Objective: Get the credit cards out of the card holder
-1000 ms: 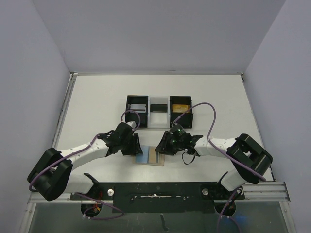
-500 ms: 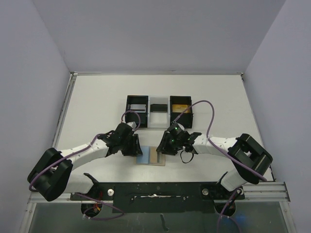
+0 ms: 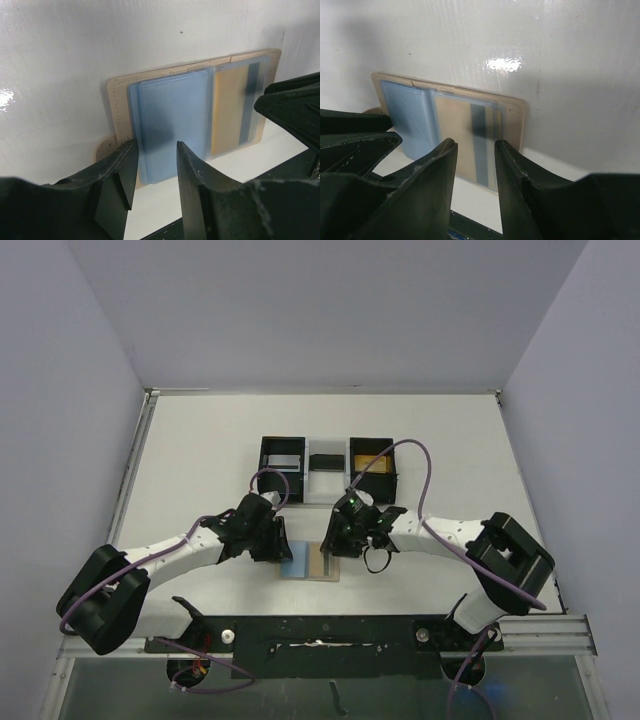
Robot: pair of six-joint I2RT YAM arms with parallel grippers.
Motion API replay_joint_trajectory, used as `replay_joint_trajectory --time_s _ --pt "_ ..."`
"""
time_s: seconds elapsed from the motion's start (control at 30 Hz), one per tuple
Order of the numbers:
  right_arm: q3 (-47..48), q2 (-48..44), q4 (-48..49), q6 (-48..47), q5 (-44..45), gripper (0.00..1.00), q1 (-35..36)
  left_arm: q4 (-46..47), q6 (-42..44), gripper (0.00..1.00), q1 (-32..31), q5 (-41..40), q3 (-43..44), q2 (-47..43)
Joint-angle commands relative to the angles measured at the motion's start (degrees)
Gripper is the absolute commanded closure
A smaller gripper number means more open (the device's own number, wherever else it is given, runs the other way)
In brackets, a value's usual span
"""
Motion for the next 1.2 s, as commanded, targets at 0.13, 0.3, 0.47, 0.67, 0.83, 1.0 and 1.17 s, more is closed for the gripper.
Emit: replay_joint_trajectory --time_s 0.13,0.3,0.47,0.67,0.83,1.0,1.17 --pt "7.1 -1.3 -8.4 -3.2 7.6 0.61 2.1 0.6 0.8 0.65 -0.2 0.6 0.0 -1.7" --pt "8.0 0.7 -7.8 -3.4 6.5 0.61 2.9 0.1 1.0 0.61 -0.2 0.5 0.5 -1.7" --pt "7.1 3.4 -5.9 -3.0 4.3 0.61 3.0 -1.3 1.5 0.56 -0.2 -0.1 1.1 -2.3" --pt "7.4 5.0 -6.4 -3.2 4.2 0.64 3.0 -2.3 2.5 0.55 -0.2 -1.3 0.3 -2.4" --pt "8.4 4.4 -7.6 -4.2 5.3 0.69 3.1 -1.5 2.5 0.61 -0.2 -0.7 -1.0 -1.7" --pt "10.2 4.4 -8.9 -5.5 5.8 0.77 3.2 -0.8 2.4 0.65 -0.2 0.0 -1.4 -1.9" --pt "11.5 5.1 -9.7 -6.0 5.8 0.77 3.5 -0.6 2.5 0.67 -0.2 0.3 -1.0 -1.3"
